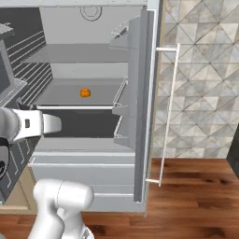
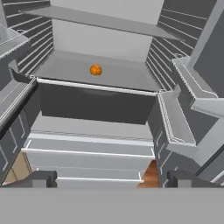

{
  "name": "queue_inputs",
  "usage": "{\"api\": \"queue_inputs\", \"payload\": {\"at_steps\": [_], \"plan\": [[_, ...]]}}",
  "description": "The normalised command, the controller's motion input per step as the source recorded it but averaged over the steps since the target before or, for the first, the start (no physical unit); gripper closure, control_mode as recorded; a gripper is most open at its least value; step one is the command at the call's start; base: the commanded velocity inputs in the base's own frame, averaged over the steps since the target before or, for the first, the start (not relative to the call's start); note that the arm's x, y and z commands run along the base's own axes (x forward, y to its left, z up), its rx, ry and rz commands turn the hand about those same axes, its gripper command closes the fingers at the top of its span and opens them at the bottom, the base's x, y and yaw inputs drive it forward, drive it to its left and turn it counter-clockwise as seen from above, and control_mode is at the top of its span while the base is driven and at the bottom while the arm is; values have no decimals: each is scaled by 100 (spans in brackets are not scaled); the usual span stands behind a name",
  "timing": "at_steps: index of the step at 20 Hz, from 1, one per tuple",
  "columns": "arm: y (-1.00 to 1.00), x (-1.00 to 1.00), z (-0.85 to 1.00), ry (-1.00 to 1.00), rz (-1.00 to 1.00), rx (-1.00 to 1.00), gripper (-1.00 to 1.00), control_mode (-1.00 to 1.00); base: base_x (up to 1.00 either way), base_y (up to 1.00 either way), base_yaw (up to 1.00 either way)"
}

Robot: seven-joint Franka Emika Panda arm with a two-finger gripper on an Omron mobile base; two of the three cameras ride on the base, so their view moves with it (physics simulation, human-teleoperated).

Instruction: Retrieve the mango and orange from the fridge and place them into the bowl on the dining table.

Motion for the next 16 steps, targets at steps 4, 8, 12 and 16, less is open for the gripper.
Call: {"api": "queue_inputs", "payload": {"at_steps": [4, 8, 12, 16], "plan": [[0, 0, 0, 0, 0, 0, -100, 100, 0, 6, -8], [0, 0, 0, 0, 0, 0, -100, 100, 2, -35, 2], [0, 0, 0, 0, 0, 0, -100, 100, 11, -24, 10], [0, 0, 0, 0, 0, 0, -100, 100, 13, 2, 12]]}}
